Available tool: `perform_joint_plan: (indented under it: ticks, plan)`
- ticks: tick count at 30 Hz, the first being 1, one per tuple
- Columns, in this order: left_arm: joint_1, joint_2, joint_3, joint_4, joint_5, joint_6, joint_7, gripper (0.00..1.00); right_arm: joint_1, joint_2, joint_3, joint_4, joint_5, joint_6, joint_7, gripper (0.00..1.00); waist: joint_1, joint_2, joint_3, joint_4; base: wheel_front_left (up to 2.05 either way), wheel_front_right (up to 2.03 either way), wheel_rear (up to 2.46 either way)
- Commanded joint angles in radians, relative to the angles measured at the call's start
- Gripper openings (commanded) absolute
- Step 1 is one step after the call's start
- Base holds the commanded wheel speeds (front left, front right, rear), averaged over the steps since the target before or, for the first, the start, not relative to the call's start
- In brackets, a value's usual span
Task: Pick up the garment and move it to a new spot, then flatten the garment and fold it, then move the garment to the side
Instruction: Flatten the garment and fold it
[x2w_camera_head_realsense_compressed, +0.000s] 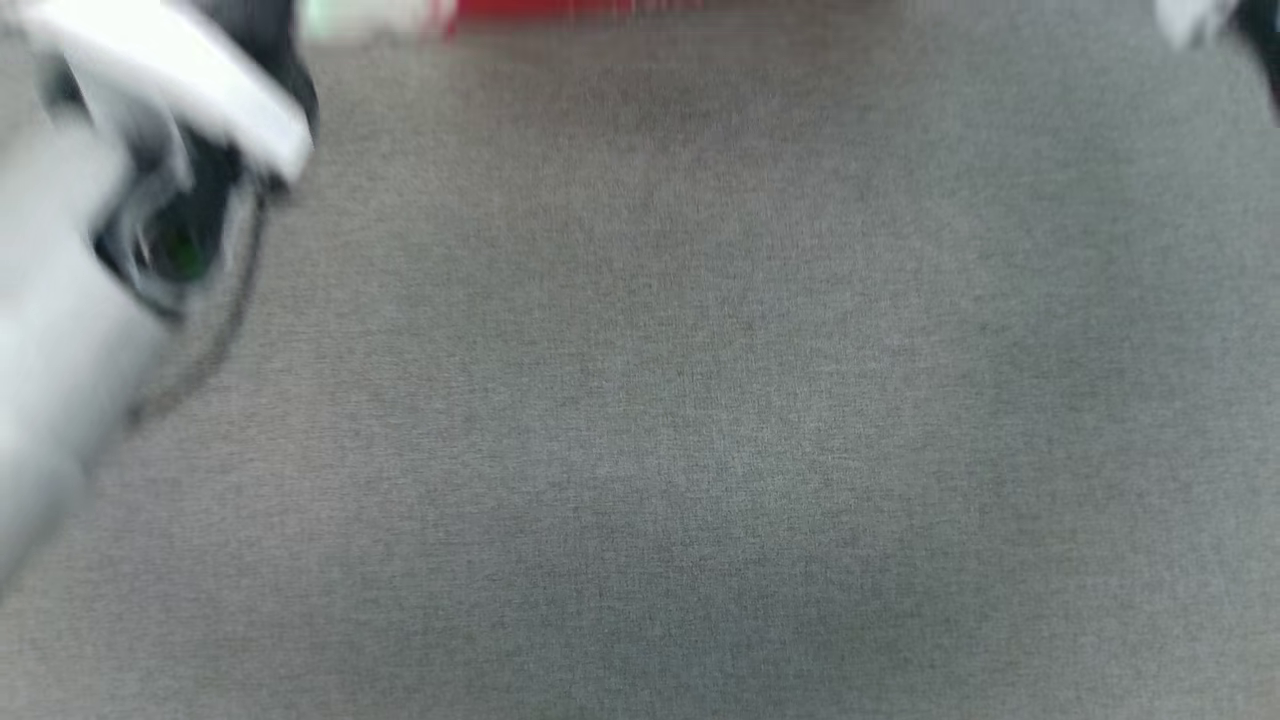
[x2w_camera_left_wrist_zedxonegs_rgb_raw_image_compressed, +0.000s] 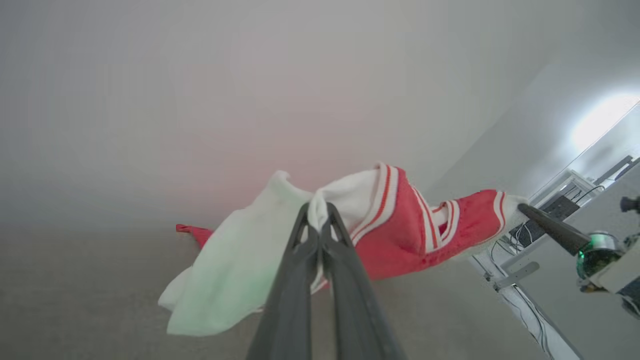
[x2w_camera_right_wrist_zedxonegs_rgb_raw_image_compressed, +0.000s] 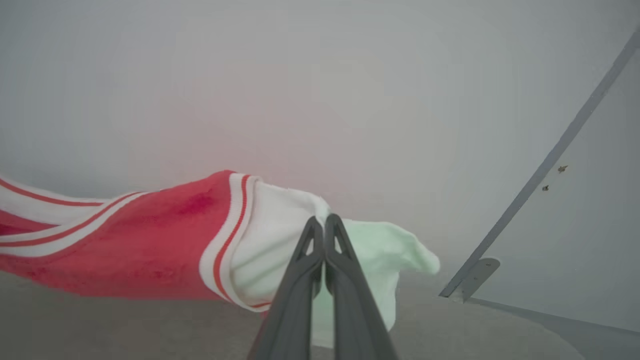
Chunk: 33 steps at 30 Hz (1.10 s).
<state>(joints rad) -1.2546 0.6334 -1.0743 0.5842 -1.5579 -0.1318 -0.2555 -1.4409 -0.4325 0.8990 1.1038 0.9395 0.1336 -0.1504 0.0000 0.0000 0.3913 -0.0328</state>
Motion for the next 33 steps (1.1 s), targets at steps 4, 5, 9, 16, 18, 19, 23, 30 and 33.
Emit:
perform_joint_plan:
  ticks: [4, 5, 9, 16, 18, 19, 23, 30, 33]
  plan:
    - [0.194, 0.029, 0.062, -0.097, -0.021, 0.002, -0.010, 0.00, 0.167, -0.089, 0.029, -0.148, 0.071, -0.005, 0.022, 0.00, 0.0000, 0.0000, -0.054, 0.017, 0.00, 0.00, 0.00]
    - [0.242, 0.032, 0.088, -0.120, -0.020, 0.002, -0.010, 0.00, 0.201, -0.110, 0.033, -0.185, 0.087, -0.005, 0.028, 0.00, 0.0000, 0.0000, -0.063, 0.018, 0.00, 0.00, 0.00]
    - [0.485, 0.015, 0.208, -0.224, 0.035, 0.002, -0.011, 0.00, 0.397, -0.223, 0.042, -0.359, 0.172, -0.005, 0.068, 0.00, 0.0000, 0.0000, -0.118, 0.036, 0.00, 0.00, 0.00]
    - [0.764, -0.002, 0.303, -0.357, 0.122, 0.002, -0.011, 0.00, 0.681, -0.357, 0.028, -0.592, 0.281, -0.005, 0.127, 0.00, 0.0000, 0.0000, -0.189, 0.061, 0.00, 0.00, 0.00]
    - [0.833, -0.006, 0.316, -0.393, 0.138, 0.002, -0.011, 0.00, 0.758, -0.392, 0.021, -0.649, 0.302, -0.005, 0.140, 0.00, 0.0000, 0.0000, -0.205, 0.069, 0.00, 0.00, 0.00]
    - [0.865, -0.006, 0.316, -0.407, 0.149, 0.002, -0.011, 0.00, 0.792, -0.409, 0.014, -0.674, 0.313, -0.004, 0.146, 0.00, 0.0000, 0.0000, -0.212, 0.072, 0.00, 0.00, 0.00]
    - [0.946, 0.000, 0.320, -0.443, 0.175, 0.002, -0.011, 0.00, 0.891, -0.461, -0.005, -0.749, 0.336, -0.004, 0.172, 0.00, 0.0000, 0.0000, -0.231, 0.079, 0.00, 0.00, 0.00]
    - [1.089, 0.030, 0.291, -0.505, 0.187, 0.002, -0.011, 0.00, 1.102, -0.557, -0.063, -0.900, 0.390, -0.004, 0.218, 0.00, 0.0000, 0.0000, -0.262, 0.093, 0.00, 0.00, 0.00]
    - [1.131, 0.047, 0.286, -0.519, 0.178, 0.002, -0.011, 0.00, 1.185, -0.585, -0.083, -0.962, 0.398, -0.004, 0.233, 0.00, 0.0000, 0.0000, -0.270, 0.094, 0.00, 0.00, 0.00]
